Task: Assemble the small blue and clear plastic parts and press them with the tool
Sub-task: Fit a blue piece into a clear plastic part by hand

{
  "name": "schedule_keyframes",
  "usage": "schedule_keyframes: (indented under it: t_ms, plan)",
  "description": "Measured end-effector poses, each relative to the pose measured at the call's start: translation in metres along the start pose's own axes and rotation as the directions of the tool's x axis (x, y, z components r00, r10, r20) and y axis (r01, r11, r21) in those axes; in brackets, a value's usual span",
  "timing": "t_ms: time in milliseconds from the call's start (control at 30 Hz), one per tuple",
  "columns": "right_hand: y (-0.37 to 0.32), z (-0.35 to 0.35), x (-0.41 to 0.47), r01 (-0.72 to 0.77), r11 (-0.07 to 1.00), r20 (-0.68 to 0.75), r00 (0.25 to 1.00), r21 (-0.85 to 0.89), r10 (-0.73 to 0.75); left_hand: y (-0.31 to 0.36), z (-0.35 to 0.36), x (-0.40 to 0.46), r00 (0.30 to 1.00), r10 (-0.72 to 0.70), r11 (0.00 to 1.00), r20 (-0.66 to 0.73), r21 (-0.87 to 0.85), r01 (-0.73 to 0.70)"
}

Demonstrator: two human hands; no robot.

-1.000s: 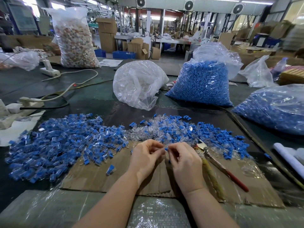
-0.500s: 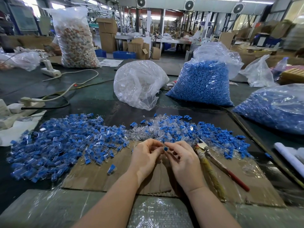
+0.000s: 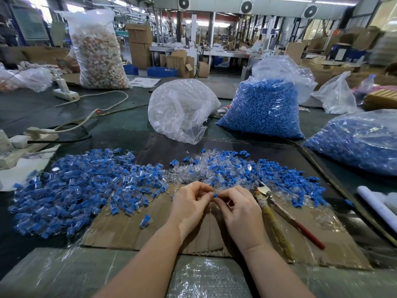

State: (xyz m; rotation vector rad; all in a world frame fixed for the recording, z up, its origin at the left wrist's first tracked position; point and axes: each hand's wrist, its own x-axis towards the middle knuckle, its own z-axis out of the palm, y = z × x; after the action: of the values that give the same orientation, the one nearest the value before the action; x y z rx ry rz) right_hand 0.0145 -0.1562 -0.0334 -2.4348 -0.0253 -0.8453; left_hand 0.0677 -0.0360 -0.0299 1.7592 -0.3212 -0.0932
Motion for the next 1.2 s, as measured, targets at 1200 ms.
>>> schedule_keyframes:
  t_ms: [1200]
  plan:
    - [-0.002, -0.038, 0.008, -0.194, 0.867, -0.013, 0.977, -0.460, 0.212, 0.003, -0.002, -0.002, 1.000, -0.022, 0.997, 0.019, -0.071, 0.024]
